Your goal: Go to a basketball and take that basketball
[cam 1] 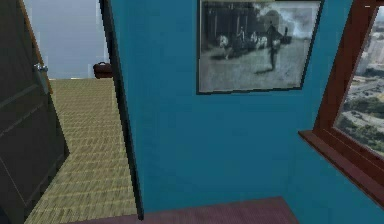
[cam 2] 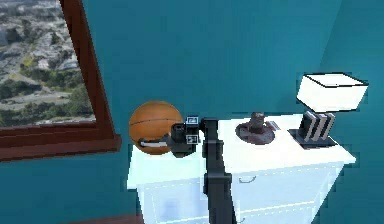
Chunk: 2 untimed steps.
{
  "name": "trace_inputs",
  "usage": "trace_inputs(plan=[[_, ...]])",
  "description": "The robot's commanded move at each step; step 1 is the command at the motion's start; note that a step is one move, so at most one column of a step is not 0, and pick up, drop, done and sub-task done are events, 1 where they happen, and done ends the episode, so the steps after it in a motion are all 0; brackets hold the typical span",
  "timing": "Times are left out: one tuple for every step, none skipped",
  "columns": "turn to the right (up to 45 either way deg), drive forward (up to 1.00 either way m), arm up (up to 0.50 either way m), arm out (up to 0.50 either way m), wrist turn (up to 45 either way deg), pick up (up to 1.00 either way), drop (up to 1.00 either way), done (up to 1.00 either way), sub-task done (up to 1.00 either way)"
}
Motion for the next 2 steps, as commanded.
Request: trace_inputs(plan=[[0.0,0.0,0.0,0.0,0.0,1.0,0.0,0.0,0.0],[0.0,0.0,0.1,0.0,0.0,0.0,0.0,0.0,0.0]])
